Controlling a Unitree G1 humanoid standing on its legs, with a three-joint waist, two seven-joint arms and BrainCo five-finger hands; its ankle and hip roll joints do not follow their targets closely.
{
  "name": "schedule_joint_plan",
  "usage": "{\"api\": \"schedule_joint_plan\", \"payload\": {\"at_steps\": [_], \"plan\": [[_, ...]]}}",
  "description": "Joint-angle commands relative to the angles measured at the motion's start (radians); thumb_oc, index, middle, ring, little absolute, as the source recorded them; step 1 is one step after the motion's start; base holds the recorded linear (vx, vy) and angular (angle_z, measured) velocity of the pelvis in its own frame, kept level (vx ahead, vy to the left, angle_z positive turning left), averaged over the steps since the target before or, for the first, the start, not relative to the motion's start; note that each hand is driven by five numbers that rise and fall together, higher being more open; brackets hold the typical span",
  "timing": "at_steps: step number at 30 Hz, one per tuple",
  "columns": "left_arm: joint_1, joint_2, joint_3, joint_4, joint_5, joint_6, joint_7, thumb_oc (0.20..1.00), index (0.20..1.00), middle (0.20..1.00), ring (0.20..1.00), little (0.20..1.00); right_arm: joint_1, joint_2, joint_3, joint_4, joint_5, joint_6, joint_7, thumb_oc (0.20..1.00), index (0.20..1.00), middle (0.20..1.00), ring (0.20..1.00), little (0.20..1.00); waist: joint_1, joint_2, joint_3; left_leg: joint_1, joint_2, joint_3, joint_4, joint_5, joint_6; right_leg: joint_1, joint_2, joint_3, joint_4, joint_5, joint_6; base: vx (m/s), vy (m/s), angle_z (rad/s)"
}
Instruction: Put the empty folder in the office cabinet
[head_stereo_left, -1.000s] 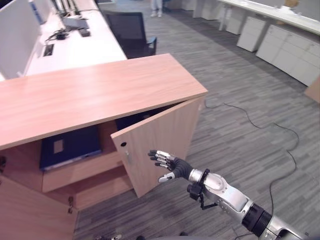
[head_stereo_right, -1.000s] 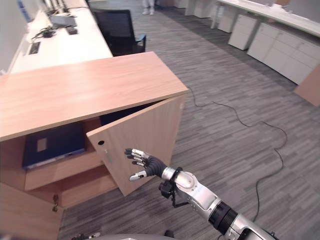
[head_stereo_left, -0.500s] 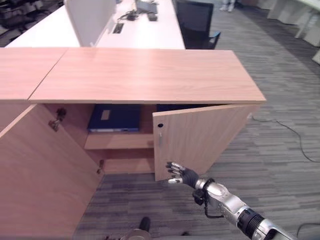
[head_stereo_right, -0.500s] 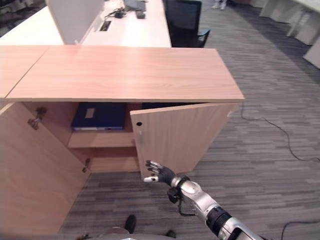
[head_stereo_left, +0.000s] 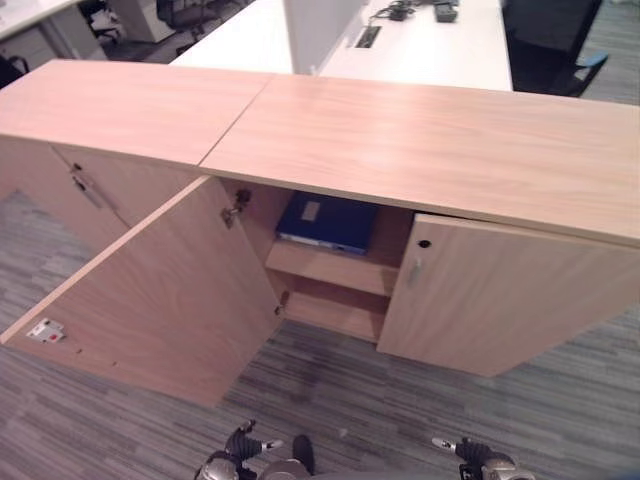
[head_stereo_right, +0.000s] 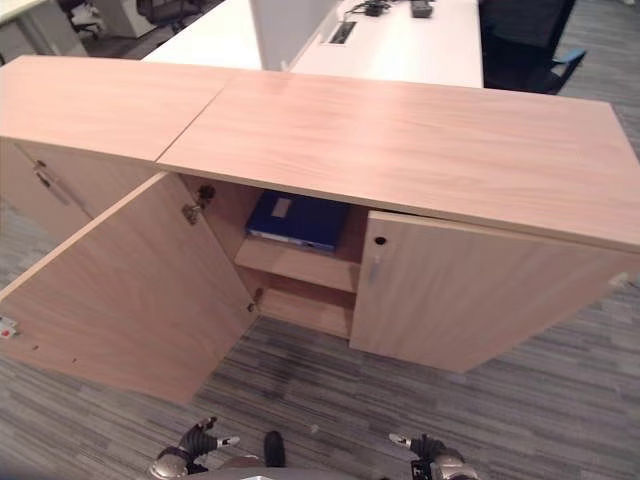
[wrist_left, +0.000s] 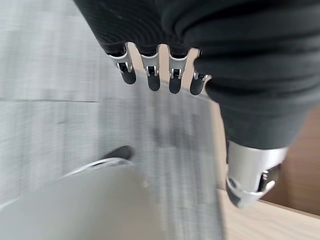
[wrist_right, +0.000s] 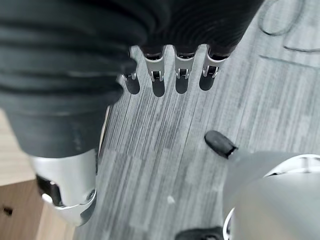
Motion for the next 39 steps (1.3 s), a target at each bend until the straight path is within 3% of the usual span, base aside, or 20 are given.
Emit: {"api": "schedule_joint_plan", "payload": {"at_steps": [1, 2, 3, 4, 6, 7, 8, 11, 12, 15, 20, 33, 39], "plan": [[-0.007, 0.001, -0.058, -0.093, 0.082, -0.044, -0.025, 1.000, 1.000, 1.000, 1.000, 1.000, -0.055, -0.023, 0.007, 0.074, 0.107, -0.015, -0.026, 1.000, 1.000, 1.000, 1.000, 1.000, 0.014, 0.045, -0.047, -0.002, -0.031, -0.059, 0.001, -0.081, 0.002, -0.061, -0.034, 0.049, 0.088, -0.053, 0.049, 0.11, 0.358, 0.64], [-0.006, 0.023, -0.066, -0.147, 0.095, -0.048, -0.034, 1.000, 1.000, 1.000, 1.000, 1.000, -0.049, -0.031, -0.020, 0.070, 0.131, -0.017, -0.025, 1.000, 1.000, 1.000, 1.000, 1.000, 0.007, 0.053, -0.043, 0.010, -0.052, -0.073, 0.001, -0.091, 0.015, -0.069, -0.070, 0.054, 0.149, -0.040, 0.057, 0.09, 0.399, 0.61], [-0.003, 0.071, -0.049, -0.281, 0.061, -0.063, -0.043, 1.000, 1.000, 1.000, 1.000, 1.000, -0.038, -0.053, -0.059, 0.058, 0.165, -0.020, -0.024, 1.000, 1.000, 1.000, 1.000, 1.000, -0.017, 0.072, -0.022, 0.036, -0.099, -0.118, 0.001, -0.104, 0.044, -0.100, -0.145, 0.104, 0.282, 0.058, 0.079, 0.09, 0.401, 0.87], [0.001, 0.075, -0.047, -0.291, 0.058, -0.059, -0.046, 1.000, 1.000, 1.000, 1.000, 1.000, -0.038, -0.053, -0.058, 0.057, 0.165, -0.020, -0.024, 1.000, 1.000, 1.000, 1.000, 1.000, -0.019, 0.070, -0.020, 0.038, -0.104, -0.120, 0.001, -0.104, 0.048, -0.103, -0.153, 0.107, 0.293, 0.057, 0.084, 0.05, 0.321, 1.05], [0.008, 0.119, -0.022, -0.414, 0.023, -0.073, -0.048, 1.000, 1.000, 1.000, 1.000, 1.000, -0.034, -0.052, -0.082, 0.050, 0.200, -0.033, -0.027, 1.000, 1.000, 1.000, 1.000, 1.000, -0.038, 0.077, -0.007, 0.044, -0.120, -0.167, 0.001, -0.109, 0.059, -0.151, -0.150, 0.230, 0.350, 0.064, 0.076, -0.01, 0.078, 0.84], [0.017, 0.138, 0.002, -0.484, -0.002, -0.083, -0.048, 1.000, 1.000, 1.000, 1.000, 1.000, -0.032, -0.051, -0.091, 0.049, 0.229, -0.043, -0.022, 1.000, 1.000, 1.000, 1.000, 1.000, -0.046, 0.080, -0.010, 0.040, -0.118, -0.195, 0.001, -0.108, 0.055, -0.175, -0.101, 0.319, 0.339, 0.013, 0.051, -0.01, -0.005, 0.47], [0.037, 0.160, 0.071, -0.567, -0.059, -0.096, -0.042, 1.000, 1.000, 1.000, 1.000, 1.000, -0.024, -0.037, -0.101, 0.049, 0.266, -0.054, -0.018, 1.000, 1.000, 1.000, 1.000, 1.000, -0.045, 0.089, -0.011, 0.031, -0.107, -0.223, 0.001, -0.084, 0.054, -0.213, -0.005, 0.426, 0.281, -0.051, 0.024, 0.02, -0.080, 0.59], [0.061, 0.176, 0.175, -0.626, -0.086, -0.109, 0.012, 1.000, 1.000, 1.000, 1.000, 1.000, -0.013, -0.010, -0.092, 0.036, 0.293, -0.060, -0.005, 1.000, 1.000, 1.000, 1.000, 1.000, -0.065, 0.066, -0.007, 0.036, -0.115, -0.288, 0.001, -0.083, 0.050, -0.247, 0.143, 0.585, 0.147, -0.065, 0.028, 0.09, -0.139, 0.91], [0.060, 0.180, 0.204, -0.631, -0.082, -0.107, 0.028, 1.000, 1.000, 1.000, 1.000, 1.000, -0.009, -0.007, -0.100, 0.033, 0.299, -0.059, -0.003, 1.000, 1.000, 1.000, 1.000, 1.000, -0.070, 0.057, -0.010, 0.037, -0.121, -0.307, 0.001, -0.085, 0.048, -0.239, 0.167, 0.626, 0.108, -0.058, 0.039, 0.11, -0.111, 1.09], [0.066, 0.187, 0.322, -0.649, -0.102, -0.114, 0.086, 1.000, 1.000, 1.000, 1.000, 1.000, 0.002, 0.013, -0.104, 0.036, 0.282, -0.052, -0.004, 1.000, 1.000, 1.000, 1.000, 1.000, -0.056, 0.024, -0.046, 0.040, -0.120, -0.318, 0.001, -0.095, 0.040, -0.182, 0.177, 0.597, 0.017, -0.028, 0.022, 0.16, -0.174, 0.84], [0.061, 0.200, 0.435, -0.677, -0.120, -0.126, 0.139, 1.000, 1.000, 1.000, 1.000, 1.000, 0.021, 0.012, -0.116, 0.036, 0.275, -0.057, 0.005, 1.000, 1.000, 1.000, 1.000, 1.000, -0.051, -0.002, -0.074, 0.057, -0.094, -0.314, 0.001, -0.106, 0.026, -0.121, 0.199, 0.594, -0.076, -0.006, 0.014, 0.14, -0.154, 0.11], [0.051, 0.268, 0.545, -0.715, -0.097, -0.140, 0.168, 1.000, 1.000, 1.000, 1.000, 1.000, 0.061, -0.003, -0.122, 0.052, 0.248, -0.068, 0.027, 1.000, 1.000, 1.000, 1.000, 1.000, -0.053, -0.024, -0.094, 0.089, -0.061, -0.296, 0.001, -0.125, 0.000, -0.070, 0.234, 0.581, -0.134, -0.019, -0.004, 0.07, -0.086, -0.03], [0.076, 0.304, 0.555, -0.649, -0.164, -0.101, 0.093, 1.000, 1.000, 1.000, 1.000, 1.000, 0.076, -0.001, -0.123, 0.053, 0.240, -0.060, 0.039, 1.000, 1.000, 1.000, 1.000, 1.000, -0.052, -0.020, -0.096, 0.094, -0.053, -0.289, 0.001, -0.125, -0.003, -0.068, 0.242, 0.580, -0.134, -0.023, -0.007, 0.02, -0.037, -0.14]]}}
